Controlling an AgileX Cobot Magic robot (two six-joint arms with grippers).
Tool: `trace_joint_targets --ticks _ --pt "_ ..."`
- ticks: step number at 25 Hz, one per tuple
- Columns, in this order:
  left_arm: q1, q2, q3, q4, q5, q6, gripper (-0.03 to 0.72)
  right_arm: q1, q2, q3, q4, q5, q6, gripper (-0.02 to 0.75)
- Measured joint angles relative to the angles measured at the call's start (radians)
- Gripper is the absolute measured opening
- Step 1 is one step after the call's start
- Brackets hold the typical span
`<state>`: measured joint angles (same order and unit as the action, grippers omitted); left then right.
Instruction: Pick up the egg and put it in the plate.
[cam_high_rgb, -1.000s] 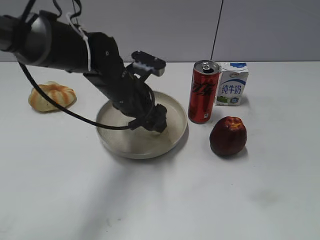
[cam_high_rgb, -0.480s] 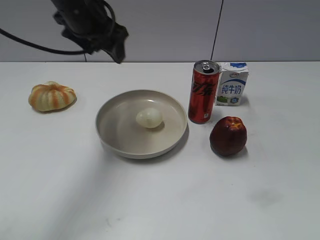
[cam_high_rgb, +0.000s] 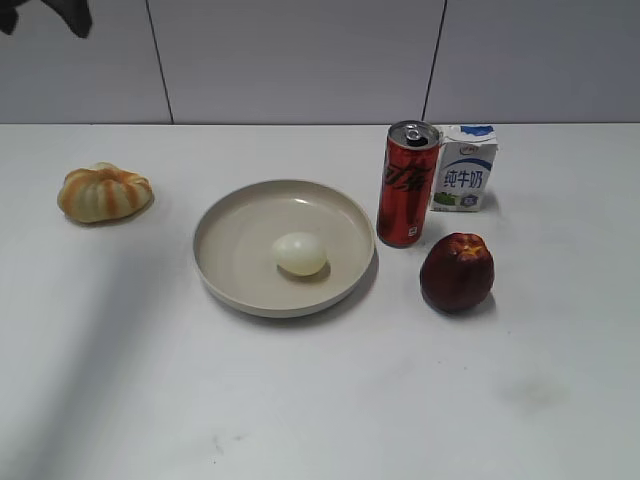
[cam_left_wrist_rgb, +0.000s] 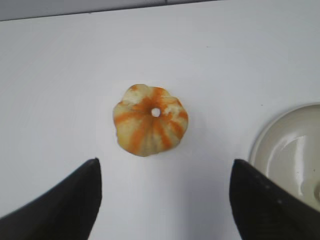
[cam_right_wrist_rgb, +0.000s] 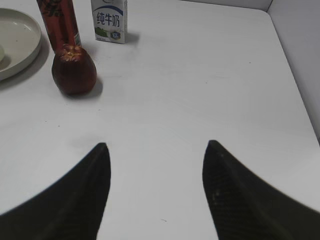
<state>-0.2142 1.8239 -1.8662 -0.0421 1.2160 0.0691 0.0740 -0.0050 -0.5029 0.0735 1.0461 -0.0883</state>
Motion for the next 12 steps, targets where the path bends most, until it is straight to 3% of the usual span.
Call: trace_joint_targets --ticks 6,12 --pt "0.09 -0.223 0.232 0.001 -0.001 -0.001 0.587 0.0 0.0 0.0 0.0 0.0 0.0 0.447" --pt "0.1 -0.523 0.64 0.004 0.002 -0.002 0.582 0.0 0.0 0.0 0.0 0.0 0.0 0.447"
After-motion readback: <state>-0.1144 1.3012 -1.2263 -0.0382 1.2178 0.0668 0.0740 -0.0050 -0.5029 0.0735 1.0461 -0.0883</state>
